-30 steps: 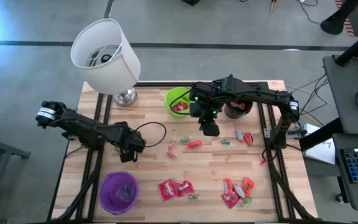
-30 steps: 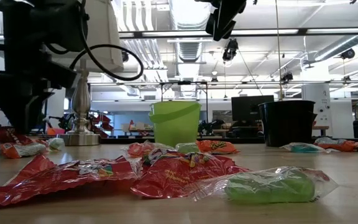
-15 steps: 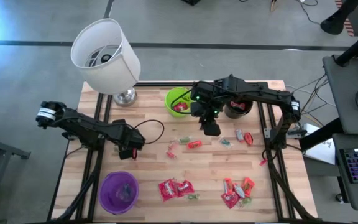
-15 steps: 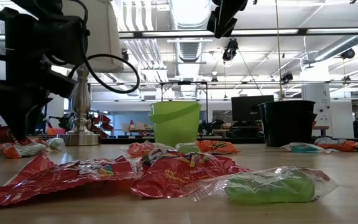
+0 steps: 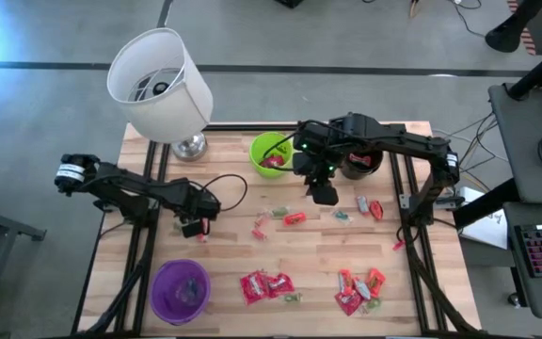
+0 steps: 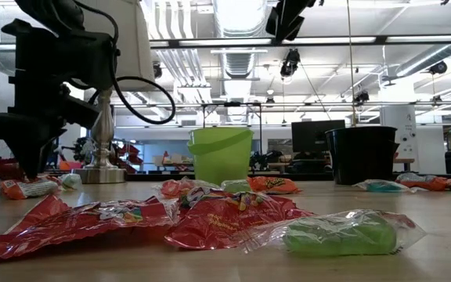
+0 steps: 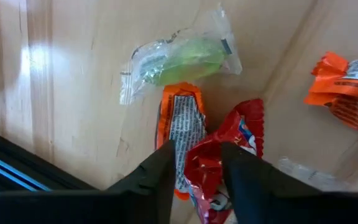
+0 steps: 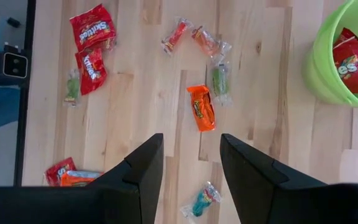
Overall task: Sort candy
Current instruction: Put the red candy into the green bucket
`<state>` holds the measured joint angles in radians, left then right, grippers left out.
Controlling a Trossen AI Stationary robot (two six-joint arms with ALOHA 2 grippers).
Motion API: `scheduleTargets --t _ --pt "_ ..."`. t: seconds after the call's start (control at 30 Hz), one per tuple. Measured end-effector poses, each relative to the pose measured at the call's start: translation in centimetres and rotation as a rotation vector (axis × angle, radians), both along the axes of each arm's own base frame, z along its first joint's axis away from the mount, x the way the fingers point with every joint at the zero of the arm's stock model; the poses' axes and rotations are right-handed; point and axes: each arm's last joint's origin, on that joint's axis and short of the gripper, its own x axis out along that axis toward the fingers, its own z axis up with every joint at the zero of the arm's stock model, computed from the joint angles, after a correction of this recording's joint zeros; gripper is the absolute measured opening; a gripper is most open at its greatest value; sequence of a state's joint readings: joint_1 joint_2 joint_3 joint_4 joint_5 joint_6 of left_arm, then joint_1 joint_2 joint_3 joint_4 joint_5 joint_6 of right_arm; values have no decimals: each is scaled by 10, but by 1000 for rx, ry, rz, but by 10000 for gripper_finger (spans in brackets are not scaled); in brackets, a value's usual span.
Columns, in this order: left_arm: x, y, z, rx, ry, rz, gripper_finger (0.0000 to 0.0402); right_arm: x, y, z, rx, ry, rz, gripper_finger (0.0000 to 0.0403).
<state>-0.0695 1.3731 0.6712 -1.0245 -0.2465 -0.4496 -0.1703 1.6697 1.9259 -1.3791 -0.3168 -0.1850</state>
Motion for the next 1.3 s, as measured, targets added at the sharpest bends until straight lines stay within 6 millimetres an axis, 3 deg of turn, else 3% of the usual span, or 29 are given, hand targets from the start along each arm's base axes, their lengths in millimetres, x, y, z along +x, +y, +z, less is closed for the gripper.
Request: scheduleTargets --t 0.27,0.5,0.8,1.3 --pt "0 -1 0 -54 11 -28 7 -6 1 6 -6 -16 1 151" --pt "5 -1 4 -61 -11 -29 1 -8 1 8 -5 -15 -2 151" --pt "22 -3 25 -67 -95 -44 0 -9 1 7 -2 1 -2 151" --pt "57 -5 81 -68 -332 -50 0 -23 3 9 9 69 -4 151"
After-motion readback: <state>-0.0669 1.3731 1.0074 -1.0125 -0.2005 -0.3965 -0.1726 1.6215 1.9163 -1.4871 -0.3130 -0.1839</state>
